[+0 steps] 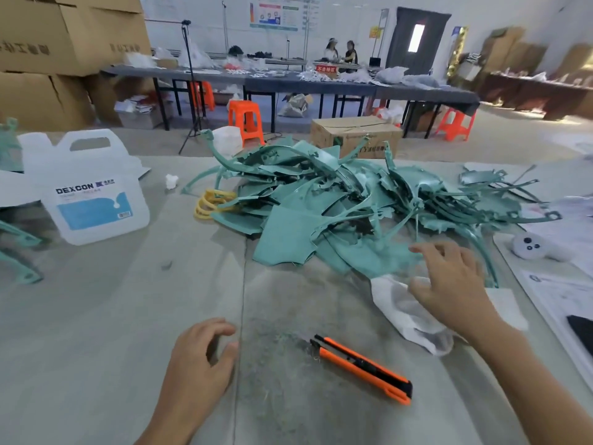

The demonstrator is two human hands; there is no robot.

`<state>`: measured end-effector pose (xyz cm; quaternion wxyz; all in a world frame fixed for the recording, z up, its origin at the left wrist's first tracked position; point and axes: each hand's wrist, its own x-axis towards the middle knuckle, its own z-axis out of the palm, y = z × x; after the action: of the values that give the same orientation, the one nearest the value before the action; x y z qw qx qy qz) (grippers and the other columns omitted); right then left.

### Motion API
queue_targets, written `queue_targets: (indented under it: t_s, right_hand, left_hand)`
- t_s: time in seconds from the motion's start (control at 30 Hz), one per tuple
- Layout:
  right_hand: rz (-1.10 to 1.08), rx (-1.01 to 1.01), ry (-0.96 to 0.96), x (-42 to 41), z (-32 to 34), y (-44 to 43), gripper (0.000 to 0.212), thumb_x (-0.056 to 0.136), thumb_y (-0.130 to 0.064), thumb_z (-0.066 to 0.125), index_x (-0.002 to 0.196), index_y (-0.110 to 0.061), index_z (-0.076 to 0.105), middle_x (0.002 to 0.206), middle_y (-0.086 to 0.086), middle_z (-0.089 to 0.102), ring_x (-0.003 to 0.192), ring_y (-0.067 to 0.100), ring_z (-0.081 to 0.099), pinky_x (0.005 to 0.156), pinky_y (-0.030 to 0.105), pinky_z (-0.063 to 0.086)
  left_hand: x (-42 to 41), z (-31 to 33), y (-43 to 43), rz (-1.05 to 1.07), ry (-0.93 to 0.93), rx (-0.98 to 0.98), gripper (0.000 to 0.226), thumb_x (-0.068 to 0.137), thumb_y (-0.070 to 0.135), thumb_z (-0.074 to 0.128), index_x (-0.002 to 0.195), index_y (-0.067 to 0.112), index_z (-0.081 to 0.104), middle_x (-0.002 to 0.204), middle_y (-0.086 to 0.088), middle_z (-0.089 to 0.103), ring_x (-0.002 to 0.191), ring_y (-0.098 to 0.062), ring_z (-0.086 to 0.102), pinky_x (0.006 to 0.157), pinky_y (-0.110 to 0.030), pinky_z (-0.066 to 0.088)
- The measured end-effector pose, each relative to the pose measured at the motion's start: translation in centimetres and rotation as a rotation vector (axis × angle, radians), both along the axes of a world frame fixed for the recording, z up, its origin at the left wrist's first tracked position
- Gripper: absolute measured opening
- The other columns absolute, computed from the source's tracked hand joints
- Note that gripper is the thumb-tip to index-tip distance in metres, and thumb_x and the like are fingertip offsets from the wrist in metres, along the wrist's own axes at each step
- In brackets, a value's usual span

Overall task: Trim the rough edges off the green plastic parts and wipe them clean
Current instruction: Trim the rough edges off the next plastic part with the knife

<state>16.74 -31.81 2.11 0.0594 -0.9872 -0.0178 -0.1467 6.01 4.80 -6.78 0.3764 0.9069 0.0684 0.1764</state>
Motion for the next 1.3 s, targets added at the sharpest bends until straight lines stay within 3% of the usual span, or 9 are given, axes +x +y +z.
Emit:
queue_targets:
  t_s: [0.1,0.23,0.37,0.6,0.73,0.97,1.07,1.17,1.3]
  right_hand:
    - [0.233,0.073,-0.204,3.2,3.9,4.8,0.049,0.088,-0.027,0.071,0.135,-0.021,0.058,0.133,0.010,0.051,0.127,0.034,0.043,0.109,0.048,0.029]
    - [0.303,-0.457,-0.079,8.5,6.6,10.8,0.049,0.092,-0.031,0.066,0.139,-0.028,0.051,0.139,0.007,0.049,0.128,0.034,0.042,0.107,0.047,0.031]
    - [0.251,-0.670,0.120,11.3,8.0,11.7,0.014,0.094,-0.004,0.055,0.101,-0.015,0.062,0.090,0.004,0.057,0.101,0.029,0.057,0.080,0.039,0.046]
    - [0.146,-0.290,-0.211,10.2,15.6,5.7,0.030,0.097,0.006,0.052,0.121,-0.005,0.066,0.081,0.010,0.059,0.074,0.027,0.053,0.064,0.035,0.044]
    - [0.353,0.406,-0.305,3.5,18.6,3.5,0.023,0.104,-0.026,0.052,0.119,-0.022,0.069,0.097,-0.006,0.074,0.082,0.018,0.069,0.070,0.032,0.051]
    - [0.610,1.188,0.001,-9.5,8.7,5.6,0.047,0.086,-0.061,0.067,0.120,-0.030,0.071,0.094,0.010,0.075,0.092,0.026,0.072,0.085,0.027,0.057]
    - [0.609,1.473,0.163,-10.6,5.5,7.3,0.028,0.089,-0.035,0.068,0.113,-0.023,0.075,0.085,0.017,0.071,0.091,0.029,0.069,0.075,0.030,0.058]
    - [0.682,1.571,0.271,-10.8,4.3,9.3,0.032,0.086,-0.032,0.068,0.115,-0.019,0.074,0.092,0.022,0.071,0.092,0.028,0.067,0.073,0.031,0.057]
    - [0.707,1.433,0.437,-9.8,1.9,9.3,0.055,0.086,-0.041,0.079,0.137,-0.033,0.059,0.126,0.008,0.067,0.119,0.019,0.064,0.092,0.034,0.056]
  left_hand:
    - [0.0,0.1,0.0,0.017,-0.016,-0.012,0.025,0.078,0.008,0.082,0.093,0.026,0.073,0.110,0.010,0.066,0.107,-0.015,0.057,0.099,-0.032,0.039]
    - [-0.2,0.2,0.2,0.057,-0.040,-0.044,0.020,0.079,0.008,0.082,0.090,0.022,0.074,0.111,0.006,0.068,0.109,-0.019,0.058,0.101,-0.034,0.038]
    - [-0.1,0.3,0.4,0.069,-0.043,-0.053,0.013,0.077,0.025,0.072,0.087,0.018,0.074,0.108,0.002,0.070,0.105,-0.020,0.059,0.099,-0.033,0.038]
    - [-0.1,0.4,0.6,0.069,-0.057,-0.078,0.008,0.075,0.026,0.071,0.083,0.022,0.073,0.106,0.007,0.069,0.103,-0.016,0.058,0.098,-0.034,0.039]
    - [-0.1,0.3,0.6,0.145,-0.029,-0.202,0.015,0.081,0.017,0.082,0.073,0.023,0.071,0.106,0.014,0.070,0.105,-0.013,0.061,0.096,-0.023,0.043]
    - [-1.4,3.1,0.9,0.349,-0.010,-0.596,0.021,0.101,0.038,0.055,0.095,0.022,0.069,0.102,-0.002,0.069,0.094,-0.021,0.066,0.082,-0.036,0.048]
    - [-2.7,5.8,0.6,0.023,0.182,-1.136,0.040,0.093,0.049,0.055,0.110,0.016,0.069,0.107,-0.015,0.074,0.084,-0.021,0.071,0.076,-0.034,0.057]
    - [-5.1,7.4,0.6,-0.394,0.461,-1.245,0.050,0.095,0.052,0.062,0.121,0.011,0.071,0.125,-0.019,0.068,0.113,-0.032,0.068,0.095,-0.042,0.056]
    - [-6.0,7.6,0.6,-0.270,0.327,-1.233,0.027,0.090,0.031,0.073,0.109,0.011,0.075,0.118,-0.019,0.072,0.106,-0.034,0.071,0.077,-0.037,0.060]
